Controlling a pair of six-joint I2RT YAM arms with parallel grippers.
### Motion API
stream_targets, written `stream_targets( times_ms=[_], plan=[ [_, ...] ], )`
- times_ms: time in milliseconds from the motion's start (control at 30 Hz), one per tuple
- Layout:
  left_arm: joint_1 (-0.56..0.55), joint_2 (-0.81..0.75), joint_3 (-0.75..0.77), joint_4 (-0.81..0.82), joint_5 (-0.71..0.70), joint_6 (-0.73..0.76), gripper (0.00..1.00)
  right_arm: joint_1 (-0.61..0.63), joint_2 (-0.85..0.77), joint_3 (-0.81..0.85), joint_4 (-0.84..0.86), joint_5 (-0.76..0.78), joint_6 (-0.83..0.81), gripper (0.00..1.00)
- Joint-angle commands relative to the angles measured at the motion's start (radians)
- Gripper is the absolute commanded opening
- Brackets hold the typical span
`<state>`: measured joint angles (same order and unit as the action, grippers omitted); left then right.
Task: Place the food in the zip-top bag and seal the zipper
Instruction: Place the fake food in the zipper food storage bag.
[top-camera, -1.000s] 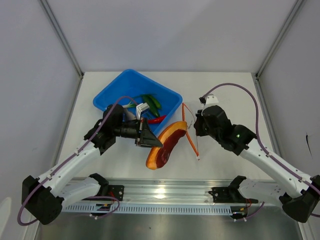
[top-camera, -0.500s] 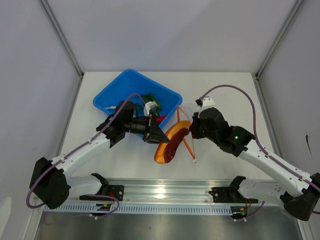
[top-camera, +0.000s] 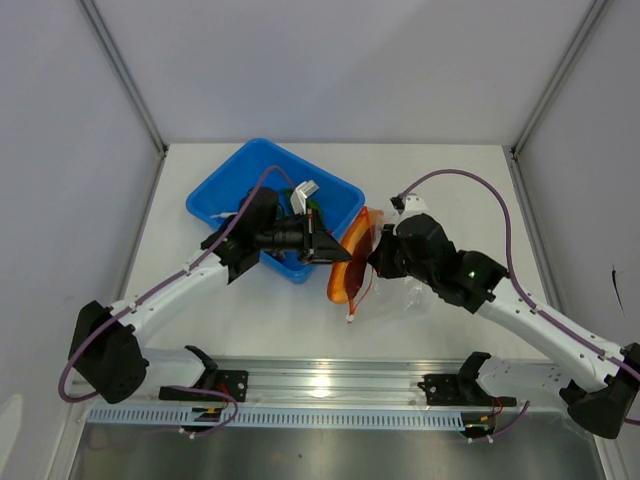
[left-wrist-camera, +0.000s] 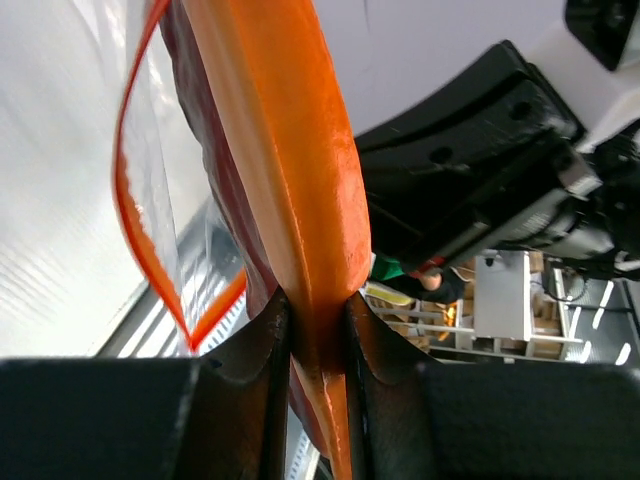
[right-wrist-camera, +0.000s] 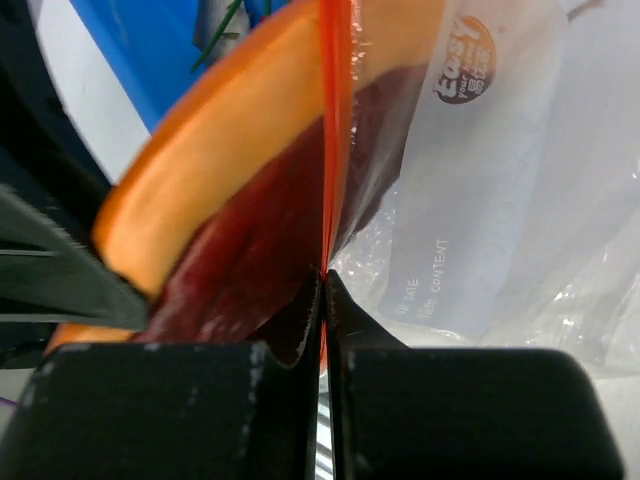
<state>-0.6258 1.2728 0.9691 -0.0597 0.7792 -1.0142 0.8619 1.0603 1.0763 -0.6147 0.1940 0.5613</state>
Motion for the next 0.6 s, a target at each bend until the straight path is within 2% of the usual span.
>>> stream_targets(
  times_ms=[0,167,567],
  plan=[
    [-0.018,0.023,0.040,0.054,-0.081,0.080,0.01,0.005,0.009,0.054,0.032,-0.054,0.069,0.00],
    [-0.023,0.057,-0.006,0.213,-0.051,0.078,0.00,-0.001,0.017,0.057,0.043,-0.099,0.095,0.00],
    [-0.025,0.094,-0.026,0.316,0.052,0.204,0.00,-0.081,-0.029,0.071,-0.049,-0.182,0.029,0.00]
  ],
)
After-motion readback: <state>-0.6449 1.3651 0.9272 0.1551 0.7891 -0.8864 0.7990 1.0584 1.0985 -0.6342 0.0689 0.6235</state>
